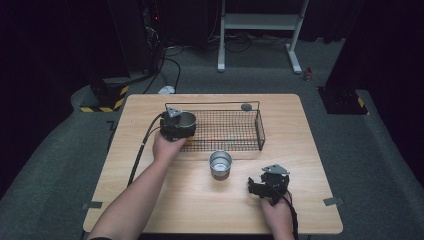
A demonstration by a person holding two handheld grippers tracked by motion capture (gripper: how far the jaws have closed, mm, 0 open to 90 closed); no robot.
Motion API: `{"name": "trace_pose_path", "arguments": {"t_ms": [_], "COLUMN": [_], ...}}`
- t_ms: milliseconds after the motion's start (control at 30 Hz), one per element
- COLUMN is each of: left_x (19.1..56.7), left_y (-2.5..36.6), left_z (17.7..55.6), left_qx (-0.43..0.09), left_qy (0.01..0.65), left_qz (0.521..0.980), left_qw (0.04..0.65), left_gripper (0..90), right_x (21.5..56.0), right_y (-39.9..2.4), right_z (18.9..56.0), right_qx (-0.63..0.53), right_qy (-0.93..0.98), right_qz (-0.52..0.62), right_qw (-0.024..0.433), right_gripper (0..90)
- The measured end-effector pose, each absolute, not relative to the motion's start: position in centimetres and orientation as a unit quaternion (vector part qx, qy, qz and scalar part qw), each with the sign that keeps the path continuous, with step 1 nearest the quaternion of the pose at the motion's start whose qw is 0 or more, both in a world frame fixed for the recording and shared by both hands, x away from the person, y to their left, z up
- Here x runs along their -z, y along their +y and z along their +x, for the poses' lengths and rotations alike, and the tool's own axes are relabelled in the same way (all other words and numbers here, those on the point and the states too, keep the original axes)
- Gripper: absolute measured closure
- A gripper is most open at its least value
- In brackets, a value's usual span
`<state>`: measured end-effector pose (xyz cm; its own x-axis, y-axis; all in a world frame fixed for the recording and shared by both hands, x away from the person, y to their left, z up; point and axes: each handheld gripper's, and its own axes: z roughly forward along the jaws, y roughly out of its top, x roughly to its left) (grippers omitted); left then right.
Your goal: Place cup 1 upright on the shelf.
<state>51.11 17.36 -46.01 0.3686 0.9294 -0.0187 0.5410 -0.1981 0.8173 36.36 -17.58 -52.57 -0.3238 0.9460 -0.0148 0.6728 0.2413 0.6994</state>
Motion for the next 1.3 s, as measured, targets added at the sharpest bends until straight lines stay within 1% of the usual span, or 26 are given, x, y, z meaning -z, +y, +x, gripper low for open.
{"name": "trace_pose_path", "arguments": {"t_ms": [200,400,867,933,967,1033,1167,1300], "left_x": [46.08,46.16,46.21,46.21,46.21,46.23,45.99,45.62], "left_y": [17.30,17.28,17.34,17.43,17.48,17.55,17.73,17.83], "left_z": [51.06,50.95,50.67,50.72,50.76,50.76,50.62,50.42], "left_qx": [-0.259,-0.257,-0.250,-0.245,-0.243,-0.239,-0.241,-0.243], "left_qy": [0.496,0.495,0.489,0.494,0.497,0.502,0.495,0.495], "left_qz": [0.734,0.734,0.749,0.748,0.748,0.745,0.750,0.745], "left_qw": [0.384,0.387,0.372,0.371,0.368,0.368,0.368,0.374], "left_gripper": [13.5,13.4,13.2,11.6,7.8,3.5,0.6,0.5], "right_x": [52.57,52.57,52.57,52.57,52.57,52.57,52.57,52.57], "right_y": [-17.58,-17.58,-17.58,-17.58,-17.58,-17.58,-17.58,-17.58], "right_z": [36.36,36.36,36.36,36.36,36.36,36.36,36.36,36.36], "right_qx": [-0.303,-0.303,-0.303,-0.303,-0.303,-0.303,-0.303,-0.303], "right_qy": [0.755,0.755,0.755,0.755,0.755,0.755,0.755,0.755], "right_qz": [0.536,0.536,0.536,0.536,0.536,0.536,0.536,0.536], "right_qw": [0.225,0.225,0.225,0.225,0.225,0.225,0.225,0.225], "right_gripper": [8.5,8.5,8.5,8.5,8.5,8.5,8.5,8.5]}}
